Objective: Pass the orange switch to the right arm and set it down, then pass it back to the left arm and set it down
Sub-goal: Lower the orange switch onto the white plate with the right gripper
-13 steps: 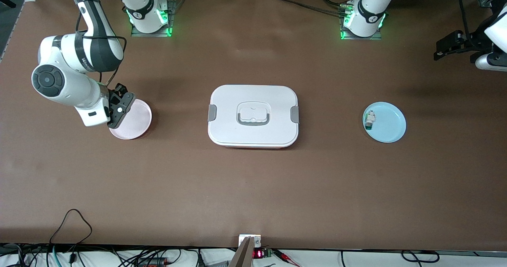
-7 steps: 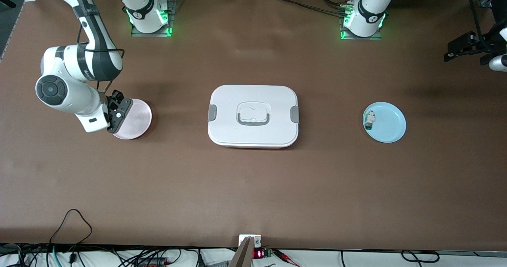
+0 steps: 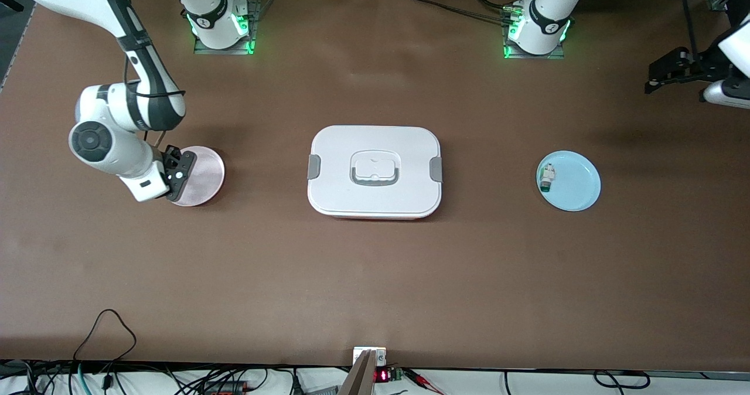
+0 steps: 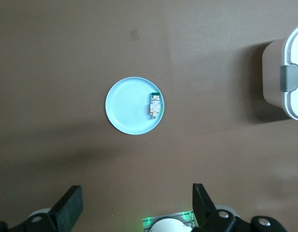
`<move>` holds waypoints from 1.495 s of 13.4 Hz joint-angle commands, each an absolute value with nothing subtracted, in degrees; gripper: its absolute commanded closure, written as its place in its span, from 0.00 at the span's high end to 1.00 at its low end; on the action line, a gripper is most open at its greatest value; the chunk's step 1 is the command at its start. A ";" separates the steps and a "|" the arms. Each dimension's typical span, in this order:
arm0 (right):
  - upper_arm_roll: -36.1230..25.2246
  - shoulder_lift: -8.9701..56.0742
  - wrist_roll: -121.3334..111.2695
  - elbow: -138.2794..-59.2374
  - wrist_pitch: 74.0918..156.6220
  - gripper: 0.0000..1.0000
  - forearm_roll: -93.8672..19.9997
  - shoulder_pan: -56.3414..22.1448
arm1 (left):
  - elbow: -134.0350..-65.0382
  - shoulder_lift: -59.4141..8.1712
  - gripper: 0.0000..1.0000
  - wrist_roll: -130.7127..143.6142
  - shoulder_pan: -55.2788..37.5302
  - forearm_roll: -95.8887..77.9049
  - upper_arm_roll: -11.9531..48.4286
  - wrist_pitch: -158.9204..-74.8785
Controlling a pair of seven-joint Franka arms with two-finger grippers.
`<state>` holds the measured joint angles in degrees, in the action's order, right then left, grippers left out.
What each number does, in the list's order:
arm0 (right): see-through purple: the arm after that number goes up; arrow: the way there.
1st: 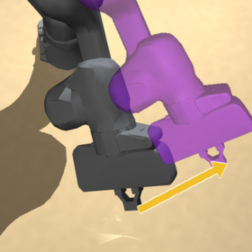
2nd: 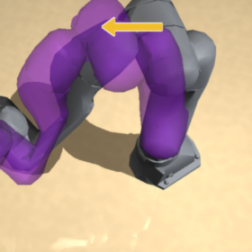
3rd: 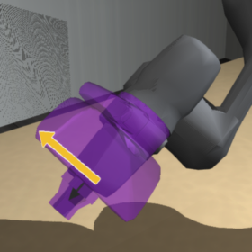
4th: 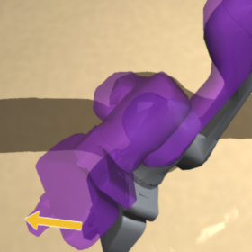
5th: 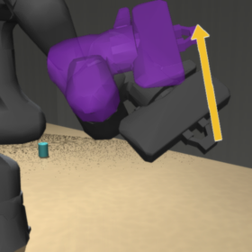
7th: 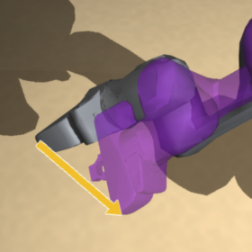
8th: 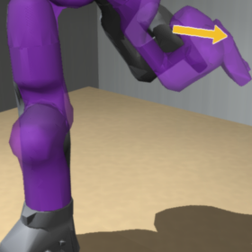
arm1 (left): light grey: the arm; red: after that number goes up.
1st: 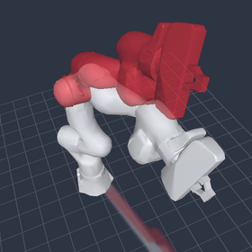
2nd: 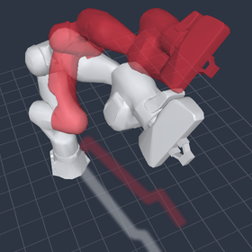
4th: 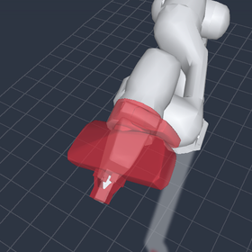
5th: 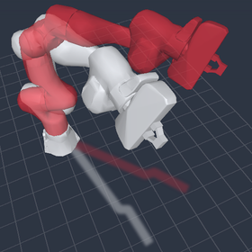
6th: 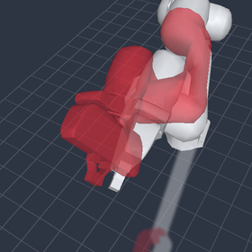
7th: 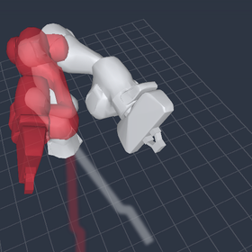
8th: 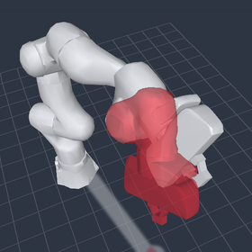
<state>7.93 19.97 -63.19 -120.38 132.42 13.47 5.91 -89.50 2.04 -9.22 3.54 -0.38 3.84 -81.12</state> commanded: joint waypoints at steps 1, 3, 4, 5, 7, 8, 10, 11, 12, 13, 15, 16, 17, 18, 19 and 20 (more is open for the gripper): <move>8.44 18.81 -64.16 -123.83 135.61 0.29 16.16 6.24 | -90.26 3.77 1.00 -9.58 5.01 1.23 5.54 -80.86; 8.44 18.90 -64.16 -124.80 136.57 0.29 17.31 5.98 | -90.97 4.92 1.00 -9.40 5.01 1.14 5.71 -81.47; 8.44 18.90 -64.16 -125.85 138.32 0.29 18.53 5.98 | -91.58 5.44 1.00 -9.23 5.01 1.06 6.93 -81.82; 8.44 19.24 -64.16 -126.90 140.34 0.29 19.59 6.06 | -93.50 7.10 1.00 -8.53 5.44 1.05 7.64 -82.87; 8.44 19.77 -64.07 -127.53 141.06 0.29 19.95 6.15 | -94.92 8.09 1.00 -7.73 5.62 0.62 7.65 -82.97; 8.44 19.86 -63.72 -127.79 141.15 0.29 19.95 6.15 | -94.75 8.00 1.00 -7.82 5.62 0.53 7.65 -82.97; 8.53 19.86 -63.54 -128.40 141.59 0.29 19.95 5.98 | -94.05 7.74 1.00 -7.73 5.54 0.44 7.82 -82.79; 8.61 19.95 -63.54 -129.10 142.64 0.29 20.04 5.89 | -93.52 7.30 1.00 -8.08 5.54 0.53 7.91 -82.97; 8.61 20.04 -63.54 -129.63 143.52 0.29 20.04 5.89 | -91.08 5.38 1.00 -8.43 5.54 0.53 7.91 -82.88; 8.61 20.21 -63.54 -129.81 143.70 0.29 20.04 5.89 | -88.53 3.10 1.00 -8.35 5.54 0.61 7.65 -82.88; 8.61 20.30 -63.54 -129.82 143.70 0.29 20.04 5.89 | -86.84 1.93 1.00 -7.83 5.36 0.53 7.73 -82.88; 8.61 20.30 -63.54 -129.90 143.70 0.29 20.04 5.89 | -86.84 2.02 1.00 -7.74 5.27 0.44 7.91 -82.79; 8.61 20.30 -63.46 -129.90 143.70 0.30 20.04 5.89 | -86.84 2.02 1.00 -7.65 4.84 0.44 7.91 -82.79; 8.61 20.30 -63.46 -129.90 143.70 0.32 20.04 5.89 | -86.84 2.02 1.00 -7.56 4.83 0.53 8.08 -82.79; 8.61 20.30 -63.46 -129.90 143.70 0.43 20.04 5.89 | -86.84 1.93 1.00 -7.56 4.83 0.53 8.17 -82.71; 8.61 20.13 -63.28 -129.90 143.53 0.66 19.95 5.89 | -86.84 1.85 1.00 -7.73 4.83 0.53 8.17 -82.71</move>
